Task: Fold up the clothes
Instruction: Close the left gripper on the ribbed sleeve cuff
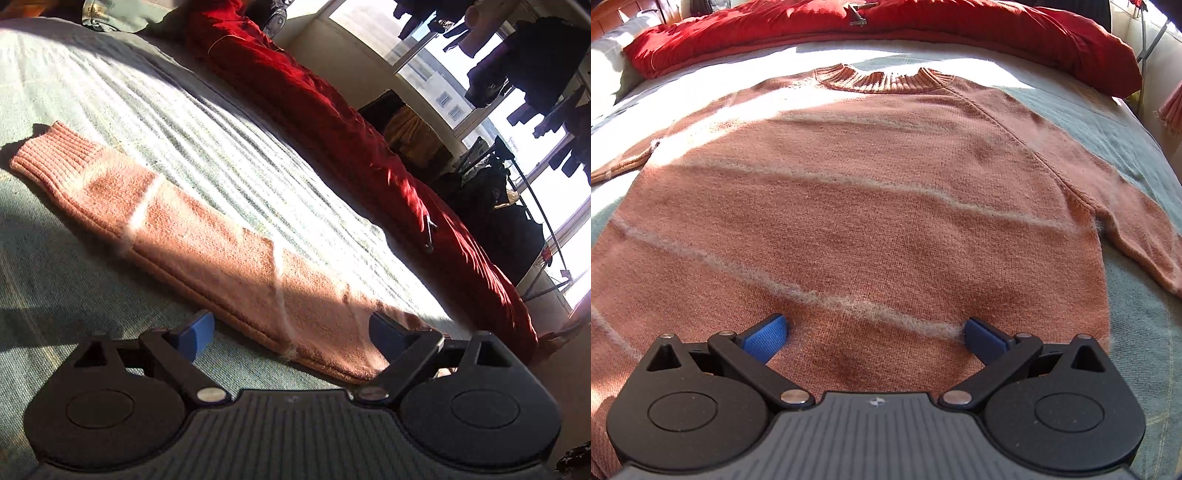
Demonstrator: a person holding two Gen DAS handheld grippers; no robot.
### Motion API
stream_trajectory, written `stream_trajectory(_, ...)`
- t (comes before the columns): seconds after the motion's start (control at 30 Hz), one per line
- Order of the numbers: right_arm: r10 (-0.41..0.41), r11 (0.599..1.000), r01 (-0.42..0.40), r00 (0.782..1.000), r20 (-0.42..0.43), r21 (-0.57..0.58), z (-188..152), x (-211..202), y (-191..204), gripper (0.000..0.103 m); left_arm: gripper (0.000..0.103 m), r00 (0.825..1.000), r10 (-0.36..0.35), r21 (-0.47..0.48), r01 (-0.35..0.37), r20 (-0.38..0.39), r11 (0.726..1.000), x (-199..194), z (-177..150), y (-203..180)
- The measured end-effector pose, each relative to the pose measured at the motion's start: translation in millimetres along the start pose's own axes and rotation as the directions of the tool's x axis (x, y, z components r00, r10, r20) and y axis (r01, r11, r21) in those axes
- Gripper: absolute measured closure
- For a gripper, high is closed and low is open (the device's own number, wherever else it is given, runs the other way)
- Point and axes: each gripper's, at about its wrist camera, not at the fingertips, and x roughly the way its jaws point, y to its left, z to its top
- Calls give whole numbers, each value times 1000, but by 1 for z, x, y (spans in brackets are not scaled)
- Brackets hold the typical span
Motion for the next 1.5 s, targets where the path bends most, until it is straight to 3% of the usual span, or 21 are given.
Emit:
stream_trajectory(0.07,-2,1000,2,1000,0,-4,0,0,1,0,24,1000,3,-192,1,20,981,3,11,34)
stream_trajectory(0.13,2,1000,-2,1000,2,-4,0,1,0,0,24,999,16,-297,-6,28,955,8,14,57)
stream_trajectory(0.27,9,1000,-9,1000,4,0,1,2,-2,0,30,998,5,-383,22,70,923,17,17,77)
stream_trajectory(0.6,12,1000,-12,1000,5,-9,2,3,-2,0,30,983,79,-427,1,168,904,40,42,85)
stream_trajectory(0.73,13,1000,-13,1000,10,-8,2,3,-2,0,30,983,85,-332,-26,165,943,41,29,74)
stream_trajectory(0.97,15,1000,-15,1000,14,-11,2,4,-3,0,31,975,128,-320,-64,184,945,54,46,75)
stream_trajectory(1.03,16,1000,-16,1000,18,-11,1,4,-3,0,40,970,162,-274,-108,182,956,53,42,71)
stream_trajectory(1.1,17,1000,-17,1000,23,-9,0,4,-3,0,61,964,189,-258,-137,186,956,50,38,72)
stream_trajectory(1.17,16,1000,-15,1000,27,-8,0,4,-3,0,76,963,194,-269,-140,187,953,45,34,80)
stream_trajectory(1.27,14,1000,-13,1000,27,-9,0,4,-3,0,89,964,196,-296,-137,181,945,40,31,92)
stream_trajectory(1.33,13,1000,-13,1000,27,-10,-1,4,-3,0,90,966,181,-310,-118,184,943,38,29,98)
stream_trajectory(1.5,11,1000,-11,1000,27,-11,0,4,-2,0,92,958,220,-265,-167,183,950,40,28,88)
